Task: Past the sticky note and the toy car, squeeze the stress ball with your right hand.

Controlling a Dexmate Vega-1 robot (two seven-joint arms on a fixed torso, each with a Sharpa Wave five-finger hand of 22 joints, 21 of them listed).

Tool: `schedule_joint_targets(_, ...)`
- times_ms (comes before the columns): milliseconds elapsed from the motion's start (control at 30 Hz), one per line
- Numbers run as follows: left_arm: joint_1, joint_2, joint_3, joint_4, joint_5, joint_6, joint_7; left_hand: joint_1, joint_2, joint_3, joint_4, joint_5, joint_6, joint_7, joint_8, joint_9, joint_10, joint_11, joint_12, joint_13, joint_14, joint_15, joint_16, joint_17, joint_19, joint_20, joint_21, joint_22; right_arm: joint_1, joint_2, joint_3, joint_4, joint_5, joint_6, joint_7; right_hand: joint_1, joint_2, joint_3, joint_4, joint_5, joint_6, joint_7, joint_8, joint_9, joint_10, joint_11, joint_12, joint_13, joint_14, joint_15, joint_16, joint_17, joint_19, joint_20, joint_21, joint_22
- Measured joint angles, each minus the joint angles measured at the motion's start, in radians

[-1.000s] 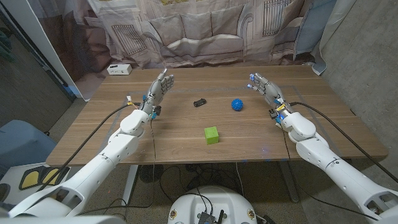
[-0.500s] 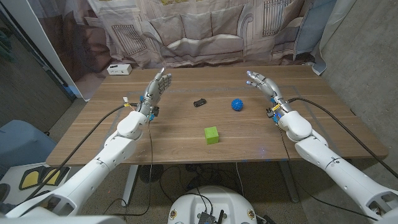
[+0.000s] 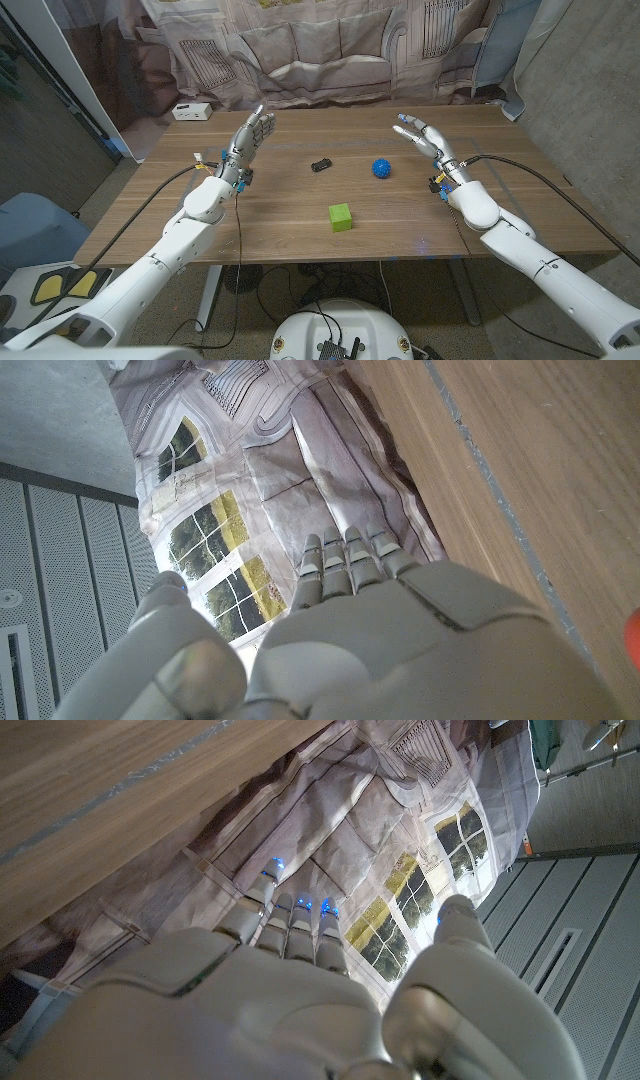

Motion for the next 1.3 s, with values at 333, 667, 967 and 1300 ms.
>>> schedule_joint_targets(333, 0.009, -0.004, -0.006, 0.006, 0.000, -0.027, 0.000, 0.005, 0.005, 0.004, -0.004, 0.000, 0.004, -0.004, 0.000, 0.000, 0.000, 0.000, 0.000, 0.000, 0.007, 0.004, 0.000, 0.000, 0.000, 0.000, 0.000, 0.000, -0.036, -0.041, -0.001, -0.103, -0.126, 0.000, 0.000, 0.012, 0.004, 0.005, -0.005, 0.000, -0.005, 0.006, 0.000, 0.000, 0.010, -0.002, 0.000, 0.000, 0.000, 0.000, 0.000, -0.005, 0.006, -0.006, -0.006, 0.000)
schedule_joint_targets(667, 0.037, 0.004, -0.020, -0.023, 0.005, -0.035, 0.011, 0.005, 0.005, 0.004, -0.004, 0.000, 0.007, 0.000, 0.000, 0.000, 0.000, 0.000, 0.000, 0.000, 0.007, 0.003, 0.000, 0.000, 0.000, 0.000, -0.007, 0.000, -0.048, -0.070, -0.025, -0.169, -0.274, -0.220, -0.139, 0.034, 0.005, 0.013, -0.013, 0.000, -0.011, 0.000, 0.000, 0.000, 0.015, -0.007, 0.000, 0.000, -0.002, -0.009, 0.000, -0.005, -0.008, -0.011, -0.013, 0.000)
schedule_joint_targets(967, 0.054, 0.009, -0.026, -0.047, 0.007, -0.035, 0.019, 0.005, 0.005, 0.004, -0.004, 0.000, 0.011, -0.003, 0.000, 0.000, 0.009, 0.002, 0.000, 0.000, 0.012, -0.001, -0.005, 0.000, 0.000, 0.000, -0.007, 0.005, -0.046, -0.089, -0.048, -0.203, -0.340, -0.273, -0.154, 0.056, 0.006, 0.017, -0.017, 0.000, -0.014, -0.015, 0.000, 0.000, 0.018, -0.003, 0.005, 0.000, -0.002, -0.009, -0.008, -0.009, -0.013, -0.012, -0.017, 0.000)
schedule_joint_targets(1300, 0.062, 0.010, -0.027, -0.062, 0.009, -0.031, 0.024, 0.005, 0.005, 0.003, -0.010, 0.000, 0.010, -0.003, -0.006, 0.000, 0.009, 0.002, -0.005, 0.000, 0.012, -0.001, -0.008, 0.000, 0.000, 0.000, -0.018, 0.005, -0.043, -0.112, -0.065, -0.240, -0.395, -0.340, -0.145, 0.064, 0.005, 0.021, -0.021, 0.000, -0.023, -0.005, 0.000, 0.000, 0.018, -0.003, 0.005, 0.000, 0.005, -0.002, -0.008, -0.009, -0.009, -0.008, -0.016, 0.000)
